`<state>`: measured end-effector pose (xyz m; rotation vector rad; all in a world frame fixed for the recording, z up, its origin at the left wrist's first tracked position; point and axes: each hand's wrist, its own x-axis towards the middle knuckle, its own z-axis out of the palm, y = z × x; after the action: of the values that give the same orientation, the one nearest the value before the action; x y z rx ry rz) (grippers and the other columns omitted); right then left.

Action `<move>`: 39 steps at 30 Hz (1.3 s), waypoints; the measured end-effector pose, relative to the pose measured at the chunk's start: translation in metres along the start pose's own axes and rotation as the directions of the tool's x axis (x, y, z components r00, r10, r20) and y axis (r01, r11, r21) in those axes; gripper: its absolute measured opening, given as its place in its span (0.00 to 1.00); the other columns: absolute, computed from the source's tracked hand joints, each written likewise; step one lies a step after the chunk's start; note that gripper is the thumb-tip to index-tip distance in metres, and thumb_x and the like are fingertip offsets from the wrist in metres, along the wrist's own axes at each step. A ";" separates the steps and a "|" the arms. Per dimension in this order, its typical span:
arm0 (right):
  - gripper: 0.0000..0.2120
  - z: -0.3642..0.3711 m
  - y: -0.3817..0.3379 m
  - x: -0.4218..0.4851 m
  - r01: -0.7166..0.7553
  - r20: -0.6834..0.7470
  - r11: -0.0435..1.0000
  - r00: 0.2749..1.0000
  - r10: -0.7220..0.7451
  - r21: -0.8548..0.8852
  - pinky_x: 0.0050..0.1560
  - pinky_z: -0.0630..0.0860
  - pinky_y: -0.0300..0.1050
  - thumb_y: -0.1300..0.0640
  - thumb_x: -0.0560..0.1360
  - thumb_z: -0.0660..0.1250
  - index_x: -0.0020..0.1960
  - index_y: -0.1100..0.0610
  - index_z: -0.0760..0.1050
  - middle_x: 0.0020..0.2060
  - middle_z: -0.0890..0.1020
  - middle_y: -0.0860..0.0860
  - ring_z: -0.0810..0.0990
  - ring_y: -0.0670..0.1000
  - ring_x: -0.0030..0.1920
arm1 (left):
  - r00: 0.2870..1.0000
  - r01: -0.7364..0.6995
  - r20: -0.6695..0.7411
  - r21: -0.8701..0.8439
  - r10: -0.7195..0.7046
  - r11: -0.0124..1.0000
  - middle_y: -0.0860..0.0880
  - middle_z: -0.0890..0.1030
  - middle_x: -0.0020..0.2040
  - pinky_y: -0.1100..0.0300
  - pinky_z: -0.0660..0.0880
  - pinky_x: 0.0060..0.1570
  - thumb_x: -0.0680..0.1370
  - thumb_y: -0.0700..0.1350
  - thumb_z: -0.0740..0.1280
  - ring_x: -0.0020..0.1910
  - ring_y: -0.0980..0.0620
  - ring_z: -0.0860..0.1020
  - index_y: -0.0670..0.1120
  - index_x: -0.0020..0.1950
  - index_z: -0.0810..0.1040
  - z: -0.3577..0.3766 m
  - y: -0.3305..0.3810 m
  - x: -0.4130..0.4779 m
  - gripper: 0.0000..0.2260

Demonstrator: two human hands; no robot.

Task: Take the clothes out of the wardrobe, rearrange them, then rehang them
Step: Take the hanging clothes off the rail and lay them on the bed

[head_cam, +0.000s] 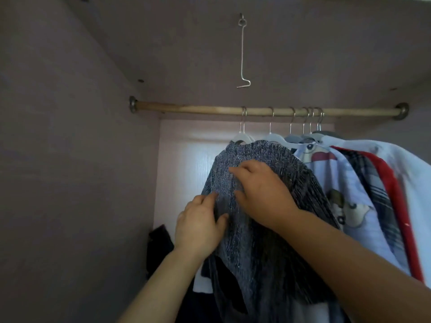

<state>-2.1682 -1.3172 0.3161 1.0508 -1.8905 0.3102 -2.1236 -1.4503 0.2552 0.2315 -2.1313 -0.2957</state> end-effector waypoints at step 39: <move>0.30 0.037 0.143 0.072 0.139 -0.487 0.944 0.829 -0.277 -0.301 0.41 0.76 0.52 0.43 0.68 0.69 0.60 0.65 0.76 0.47 0.82 0.61 0.81 0.61 0.42 | 0.846 -0.171 -0.490 0.127 0.211 0.977 0.43 0.66 0.69 0.49 0.62 0.66 0.76 0.53 0.64 0.68 0.44 0.64 0.45 0.72 0.65 0.016 0.004 0.115 0.26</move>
<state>-2.3160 -1.2920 0.3832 0.8778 -1.2684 0.1932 -2.1994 -1.4764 0.3390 0.1210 -1.6297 -0.0231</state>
